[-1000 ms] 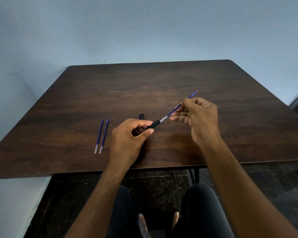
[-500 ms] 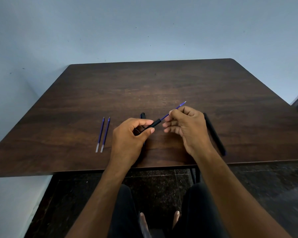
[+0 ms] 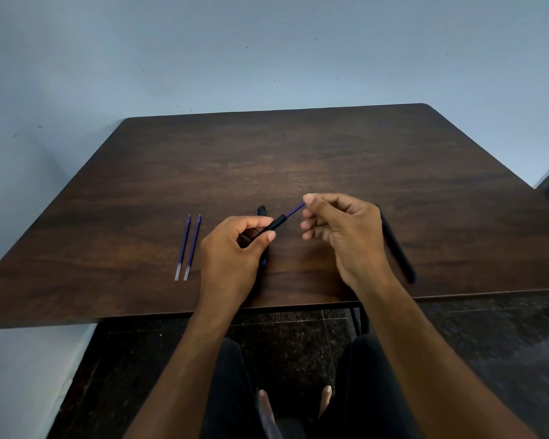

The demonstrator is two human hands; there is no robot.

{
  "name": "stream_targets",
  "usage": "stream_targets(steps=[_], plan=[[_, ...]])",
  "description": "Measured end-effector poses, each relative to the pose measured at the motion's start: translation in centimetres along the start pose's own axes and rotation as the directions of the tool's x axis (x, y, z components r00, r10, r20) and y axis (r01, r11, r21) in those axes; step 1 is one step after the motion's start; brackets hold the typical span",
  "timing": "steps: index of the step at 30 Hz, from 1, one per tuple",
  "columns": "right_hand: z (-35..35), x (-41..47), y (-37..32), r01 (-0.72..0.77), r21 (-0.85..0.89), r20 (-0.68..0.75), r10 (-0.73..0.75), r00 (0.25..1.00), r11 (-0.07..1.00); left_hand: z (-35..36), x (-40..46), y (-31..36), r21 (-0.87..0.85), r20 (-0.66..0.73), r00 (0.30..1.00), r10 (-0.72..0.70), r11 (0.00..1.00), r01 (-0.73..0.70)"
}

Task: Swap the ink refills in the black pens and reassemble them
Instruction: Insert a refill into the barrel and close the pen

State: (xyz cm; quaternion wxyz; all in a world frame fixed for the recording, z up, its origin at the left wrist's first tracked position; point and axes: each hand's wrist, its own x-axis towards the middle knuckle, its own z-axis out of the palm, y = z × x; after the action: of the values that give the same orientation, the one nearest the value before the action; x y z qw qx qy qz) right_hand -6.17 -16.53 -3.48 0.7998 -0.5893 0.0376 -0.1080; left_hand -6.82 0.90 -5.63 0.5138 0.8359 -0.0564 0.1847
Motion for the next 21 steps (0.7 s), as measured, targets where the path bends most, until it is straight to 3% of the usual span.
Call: stream_targets(steps=[14, 17, 21], plan=[[1.3, -0.5, 0.3, 0.003, -0.133, 0.006, -0.002, 1.000, 0.991, 0.0, 0.0, -0.5, -0.082, -0.081, 0.995, -0.061, 0.995, 0.054], [1.3, -0.6, 0.4, -0.033, -0.311, 0.011, 0.039, 0.999, 0.950, 0.1, 0.1, -0.8, -0.132, -0.120, 0.987, -0.107, 0.987, 0.091], [2.5, -0.9, 1.1, -0.042, -0.664, 0.040, 0.092, 0.995, 0.746, 0.1, 0.3, -0.8, -0.151, -0.136, 0.981, -0.135, 0.982, 0.114]])
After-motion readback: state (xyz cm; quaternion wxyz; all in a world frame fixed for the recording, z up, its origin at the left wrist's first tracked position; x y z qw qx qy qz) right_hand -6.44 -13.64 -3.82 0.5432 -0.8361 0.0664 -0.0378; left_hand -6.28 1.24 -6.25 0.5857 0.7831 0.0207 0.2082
